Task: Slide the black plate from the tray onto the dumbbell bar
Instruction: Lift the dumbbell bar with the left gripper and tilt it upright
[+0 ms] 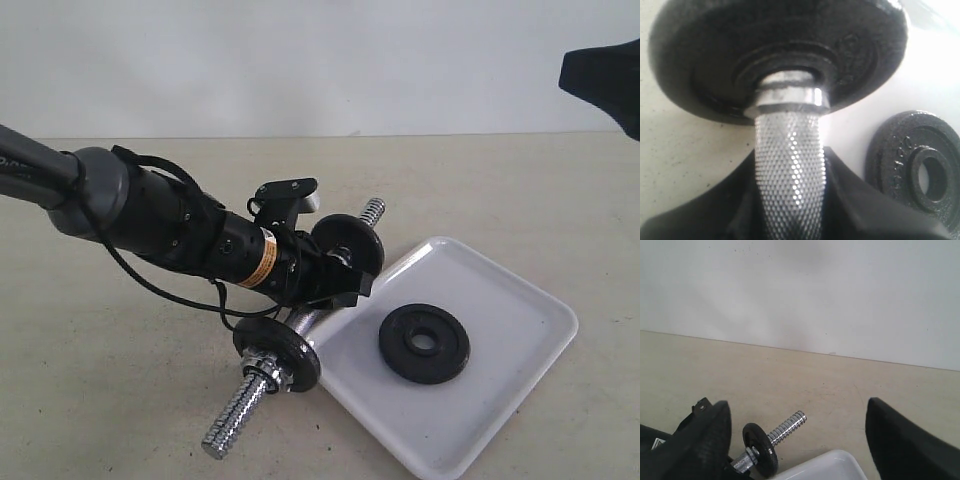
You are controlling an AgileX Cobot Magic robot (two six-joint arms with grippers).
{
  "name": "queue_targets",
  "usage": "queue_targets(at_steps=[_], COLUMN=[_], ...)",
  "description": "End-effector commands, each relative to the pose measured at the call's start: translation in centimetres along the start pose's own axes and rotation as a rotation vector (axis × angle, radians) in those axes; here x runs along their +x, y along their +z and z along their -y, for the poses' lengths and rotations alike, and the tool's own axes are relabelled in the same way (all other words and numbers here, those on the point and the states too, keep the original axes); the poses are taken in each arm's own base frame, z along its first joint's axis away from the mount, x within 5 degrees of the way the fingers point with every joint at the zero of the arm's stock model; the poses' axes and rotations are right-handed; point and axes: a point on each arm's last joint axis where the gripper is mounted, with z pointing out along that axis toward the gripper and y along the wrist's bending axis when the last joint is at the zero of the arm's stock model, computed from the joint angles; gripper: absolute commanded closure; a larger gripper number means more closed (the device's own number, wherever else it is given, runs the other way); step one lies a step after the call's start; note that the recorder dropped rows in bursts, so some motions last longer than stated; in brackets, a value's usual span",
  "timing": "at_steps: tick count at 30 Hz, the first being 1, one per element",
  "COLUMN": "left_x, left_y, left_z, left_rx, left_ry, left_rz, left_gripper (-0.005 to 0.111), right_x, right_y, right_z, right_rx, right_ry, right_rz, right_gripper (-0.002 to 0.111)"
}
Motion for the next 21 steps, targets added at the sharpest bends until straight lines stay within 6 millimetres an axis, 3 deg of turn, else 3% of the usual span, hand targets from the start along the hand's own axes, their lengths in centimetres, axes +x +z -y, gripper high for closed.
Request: queue_targets(at_steps=[1,21], left_x=[0.87,0.37], left_y=[0.68,0.17], left_z=[-0.7,-0.5], left_rx=[-0.066,-0.073], left_ry=[0.134,0.186], left_rz=[-0.031,-0.013], left_gripper=[0.102,0.102], right_x=[0.03,0.03], right_y=[0.0,0.0], right_z=[-0.04,-0.04], right_rx=[-0.004,-0.004], right_ry=[0.004,0.004], right_rz=[0.0,0.0], right_gripper=[0.039,0.039])
